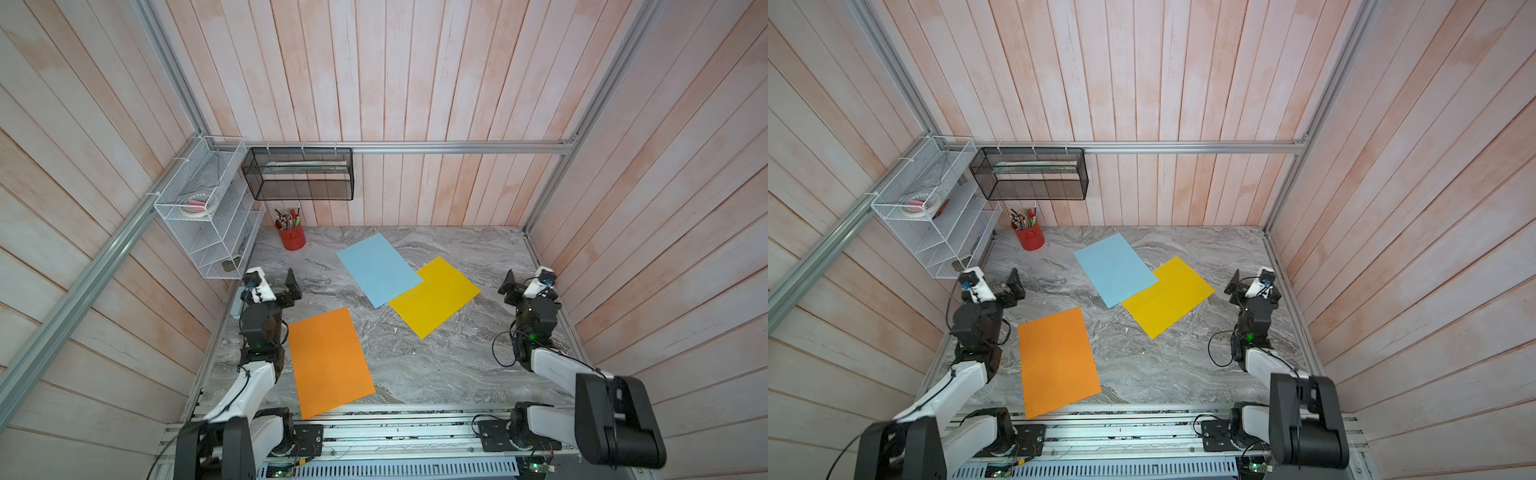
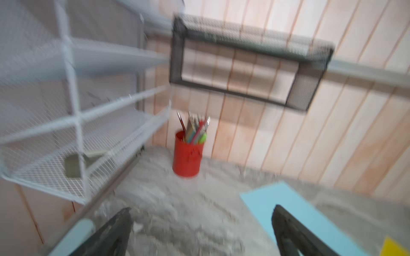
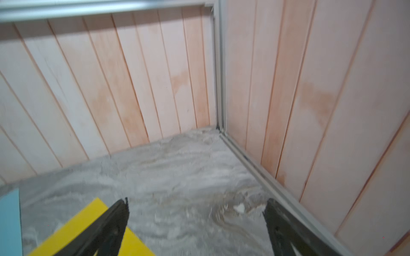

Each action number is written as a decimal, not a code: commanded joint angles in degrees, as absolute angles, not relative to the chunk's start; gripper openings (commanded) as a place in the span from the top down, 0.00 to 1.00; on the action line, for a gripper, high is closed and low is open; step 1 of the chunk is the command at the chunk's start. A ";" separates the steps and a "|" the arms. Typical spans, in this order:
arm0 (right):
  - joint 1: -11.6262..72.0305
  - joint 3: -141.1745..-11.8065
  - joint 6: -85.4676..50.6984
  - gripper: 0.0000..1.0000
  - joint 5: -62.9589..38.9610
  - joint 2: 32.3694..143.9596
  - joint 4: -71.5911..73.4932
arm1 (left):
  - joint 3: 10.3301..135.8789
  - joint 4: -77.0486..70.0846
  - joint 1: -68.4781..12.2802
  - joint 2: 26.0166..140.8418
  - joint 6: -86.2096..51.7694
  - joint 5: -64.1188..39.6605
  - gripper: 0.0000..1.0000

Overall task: Fold the rectangular paper in half along the long edge
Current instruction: Adjust the paper at the center of the board.

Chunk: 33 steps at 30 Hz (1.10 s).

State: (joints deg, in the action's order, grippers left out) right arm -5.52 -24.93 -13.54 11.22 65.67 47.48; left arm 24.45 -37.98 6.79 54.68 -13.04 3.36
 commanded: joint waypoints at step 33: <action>14.26 -52.98 -32.62 0.48 -10.36 81.00 6.00 | 50.15 -5.68 -29.33 60.69 -17.47 2.51 0.49</action>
State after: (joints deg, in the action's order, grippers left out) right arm 11.31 -52.05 -35.11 -15.49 78.78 8.99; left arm 47.88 -7.68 -26.02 58.17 -19.09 -1.58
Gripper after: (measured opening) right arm 0.546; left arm 0.551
